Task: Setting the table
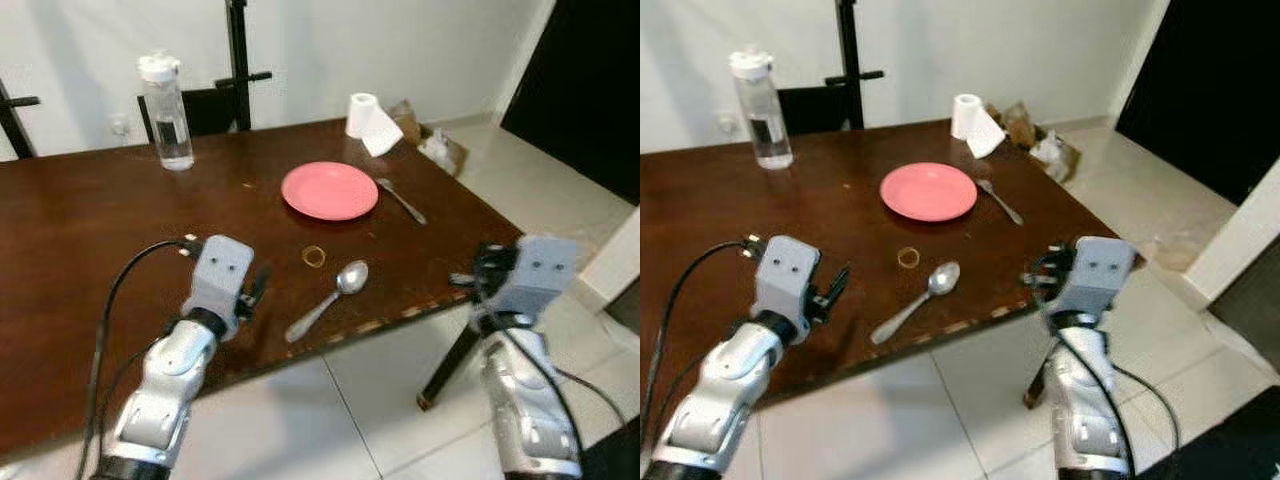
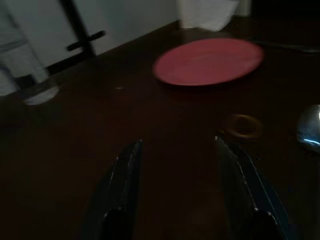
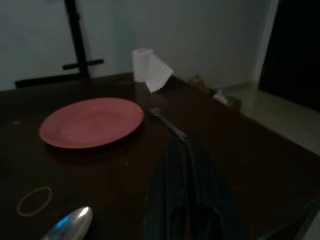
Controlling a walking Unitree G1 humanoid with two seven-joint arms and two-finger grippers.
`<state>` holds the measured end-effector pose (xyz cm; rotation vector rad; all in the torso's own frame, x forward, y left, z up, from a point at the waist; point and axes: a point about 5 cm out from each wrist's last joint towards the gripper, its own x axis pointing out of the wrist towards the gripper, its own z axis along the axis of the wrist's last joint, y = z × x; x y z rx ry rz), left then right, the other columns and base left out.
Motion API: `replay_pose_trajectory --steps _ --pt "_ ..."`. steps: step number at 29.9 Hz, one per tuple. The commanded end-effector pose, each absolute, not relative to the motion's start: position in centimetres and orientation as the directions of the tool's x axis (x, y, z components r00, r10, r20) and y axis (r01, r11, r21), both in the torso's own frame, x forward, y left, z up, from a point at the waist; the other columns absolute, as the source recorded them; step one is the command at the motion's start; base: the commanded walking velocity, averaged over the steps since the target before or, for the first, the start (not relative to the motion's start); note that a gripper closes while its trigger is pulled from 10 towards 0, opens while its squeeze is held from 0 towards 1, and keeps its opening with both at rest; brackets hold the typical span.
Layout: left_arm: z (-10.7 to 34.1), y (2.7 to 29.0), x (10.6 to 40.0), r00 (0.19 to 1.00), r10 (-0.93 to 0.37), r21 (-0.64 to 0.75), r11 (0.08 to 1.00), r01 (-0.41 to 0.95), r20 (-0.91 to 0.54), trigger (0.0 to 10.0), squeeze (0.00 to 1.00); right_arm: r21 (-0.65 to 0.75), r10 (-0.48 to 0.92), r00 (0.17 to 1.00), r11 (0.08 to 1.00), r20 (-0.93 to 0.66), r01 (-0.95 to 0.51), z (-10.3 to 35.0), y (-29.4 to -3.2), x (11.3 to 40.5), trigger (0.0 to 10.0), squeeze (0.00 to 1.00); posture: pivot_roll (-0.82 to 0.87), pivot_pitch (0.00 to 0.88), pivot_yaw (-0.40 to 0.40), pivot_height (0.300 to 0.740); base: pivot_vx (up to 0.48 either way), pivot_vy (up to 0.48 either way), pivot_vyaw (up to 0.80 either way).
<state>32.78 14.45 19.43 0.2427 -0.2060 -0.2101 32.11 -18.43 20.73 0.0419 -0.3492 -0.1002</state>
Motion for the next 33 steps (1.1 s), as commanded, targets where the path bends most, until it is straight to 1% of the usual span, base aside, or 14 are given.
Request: replay_pose_trajectory --steps 1,7,10,12,13,14,15,17,21,23,26,27,28,33 --pt "19.1 13.8 32.6 0.953 -0.253 0.260 0.944 0.205 0.168 10.0 0.00 0.060 -0.139 0.936 0.990 0.323 0.126 20.2 -19.4 31.9 10.0 0.00 0.07 0.095 0.031 0.740 0.480 0.000 0.00" --pt "19.0 13.6 32.7 0.953 -0.256 0.250 0.945 0.212 0.159 10.0 0.00 0.055 -0.137 0.938 0.990 0.317 0.127 20.0 -19.5 31.9 10.0 0.00 0.06 0.088 0.030 0.740 0.362 0.000 0.00" --pt "18.8 12.9 32.3 0.937 -0.328 0.228 0.928 0.295 0.123 10.0 0.00 0.051 -0.132 0.942 0.991 0.309 0.122 19.9 -19.5 31.9 10.0 0.00 0.06 0.088 0.030 0.740 0.000 0.000 0.00" --pt "18.4 12.0 31.4 0.878 -0.475 0.181 0.870 0.459 0.055 10.0 0.00 0.044 -0.125 0.948 0.992 0.292 0.117 19.6 -19.5 31.9 10.0 0.00 0.07 0.084 0.030 0.740 0.000 0.000 0.00" --pt "18.4 12.0 31.4 0.878 -0.475 0.181 0.870 0.459 0.055 10.0 0.00 0.044 -0.125 0.948 0.992 0.292 0.117 19.6 -19.5 31.9 10.0 0.00 0.07 0.084 0.030 0.740 0.000 0.000 0.00" --pt "18.1 11.4 30.4 0.813 -0.582 0.154 0.803 0.575 -0.002 10.0 0.00 0.039 -0.120 0.952 0.993 0.281 0.114 19.4 -19.5 31.9 10.0 0.00 0.07 0.084 0.030 0.740 0.000 0.000 0.00" --pt "18.1 11.4 30.4 0.813 -0.582 0.154 0.803 0.575 -0.002 10.0 0.00 0.039 -0.120 0.952 0.993 0.281 0.114 19.4 -19.5 31.9 10.0 0.00 0.07 0.084 0.030 0.740 0.000 0.000 0.00" --pt "17.4 11.1 29.6 0.751 -0.654 0.132 0.739 0.660 -0.091 10.0 0.00 0.040 -0.117 0.954 0.993 0.275 0.111 19.2 -19.5 31.9 10.0 0.00 0.07 0.081 0.032 0.740 0.000 0.000 0.00" --pt "16.5 10.5 28.9 0.701 -0.692 0.113 0.693 0.712 -0.171 10.0 0.00 0.042 -0.117 0.956 0.993 0.268 0.110 19.0 -19.6 31.9 10.0 0.00 0.07 0.081 0.036 0.740 0.000 0.000 0.00" --pt "15.6 9.4 28.6 0.669 -0.710 0.100 0.666 0.739 -0.220 10.0 0.00 0.045 -0.115 0.958 0.993 0.262 0.107 18.8 -19.5 31.8 10.0 0.00 0.07 0.081 0.037 0.740 0.000 0.000 0.00" --pt "14.9 8.6 28.8 0.664 -0.703 0.125 0.657 0.743 -0.252 10.0 0.00 0.047 -0.111 0.959 0.994 0.260 0.103 18.7 -19.4 31.8 10.0 0.00 0.07 0.081 0.038 0.740 0.000 0.000 0.00" --pt "14.6 8.3 29.0 0.664 -0.698 0.140 0.654 0.744 -0.267 10.0 0.41 0.048 -0.110 0.960 0.994 0.259 0.101 18.7 -19.3 31.8 10.0 0.00 0.07 0.083 0.036 0.740 0.000 0.000 0.00" --pt "14.2 7.9 29.2 0.667 -0.690 0.151 0.654 0.741 -0.282 10.0 1.00 0.048 -0.107 0.960 0.994 0.258 0.098 18.7 -19.2 31.8 10.0 0.00 0.07 0.085 0.034 0.740 0.000 0.000 0.00" --pt "13.4 6.7 29.6 0.649 -0.681 0.159 0.639 0.753 -0.338 10.0 1.00 0.048 -0.099 0.962 0.995 0.254 0.090 18.7 -19.1 31.8 10.0 0.00 0.07 0.087 0.031 0.740 0.000 0.000 0.00"
